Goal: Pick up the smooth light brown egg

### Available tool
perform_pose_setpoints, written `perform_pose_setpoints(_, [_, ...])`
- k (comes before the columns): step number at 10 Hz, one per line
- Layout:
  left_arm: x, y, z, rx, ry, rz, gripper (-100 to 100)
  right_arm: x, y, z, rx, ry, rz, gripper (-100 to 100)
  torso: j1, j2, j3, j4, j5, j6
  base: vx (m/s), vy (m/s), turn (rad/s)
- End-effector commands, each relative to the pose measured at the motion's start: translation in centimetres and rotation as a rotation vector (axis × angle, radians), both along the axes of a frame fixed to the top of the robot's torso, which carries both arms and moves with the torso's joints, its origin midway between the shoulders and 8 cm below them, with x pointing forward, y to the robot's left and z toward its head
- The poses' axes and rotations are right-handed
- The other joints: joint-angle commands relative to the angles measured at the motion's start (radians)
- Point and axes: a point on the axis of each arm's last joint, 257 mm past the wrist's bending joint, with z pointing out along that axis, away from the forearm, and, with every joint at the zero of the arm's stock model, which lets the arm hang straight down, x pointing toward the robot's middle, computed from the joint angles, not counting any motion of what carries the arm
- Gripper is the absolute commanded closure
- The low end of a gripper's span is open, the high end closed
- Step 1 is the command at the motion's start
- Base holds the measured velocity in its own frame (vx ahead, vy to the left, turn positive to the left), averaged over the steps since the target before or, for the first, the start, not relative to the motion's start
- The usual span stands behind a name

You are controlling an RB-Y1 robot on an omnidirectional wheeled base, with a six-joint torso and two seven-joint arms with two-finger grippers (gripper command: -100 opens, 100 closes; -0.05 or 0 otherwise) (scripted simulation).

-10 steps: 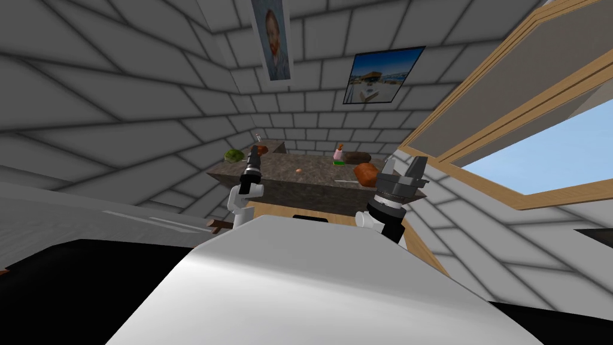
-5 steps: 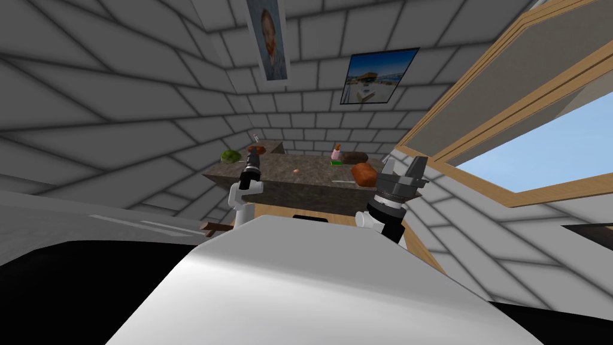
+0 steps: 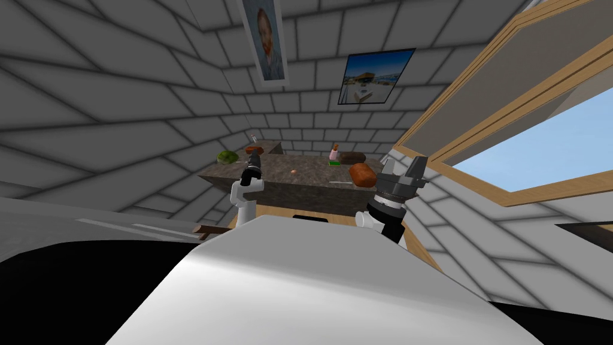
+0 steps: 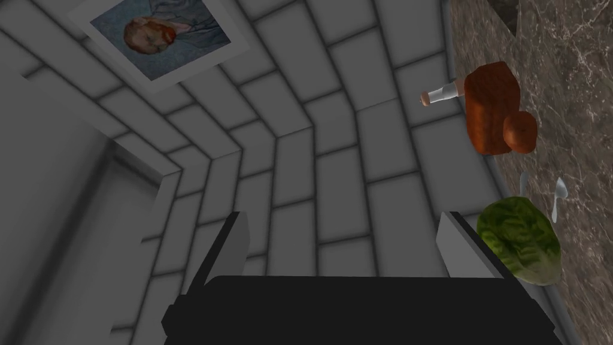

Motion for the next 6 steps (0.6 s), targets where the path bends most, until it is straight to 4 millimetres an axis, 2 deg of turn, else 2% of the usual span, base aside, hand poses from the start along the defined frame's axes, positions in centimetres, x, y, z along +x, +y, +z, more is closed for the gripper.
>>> perform_pose_setpoints(1, [0.7, 0.4, -1.0, -0.039, 0.033, 0.010, -100, 0.0, 0.0, 0.0, 0.000, 0.000, 0.000, 0, 0.000, 0.000, 0.000, 0.000, 0.000, 0.000, 0.023, -0.050, -0.015])
perform_pose_setpoints(6, [1.8, 0.7, -4.4, -0.133, 0.139, 0.034, -100, 0.0, 0.0, 0.0, 0.000, 0.000, 0.000, 0, 0.000, -0.001, 0.000, 0.000, 0.000, 0.000, 0.028, -0.048, -0.006])
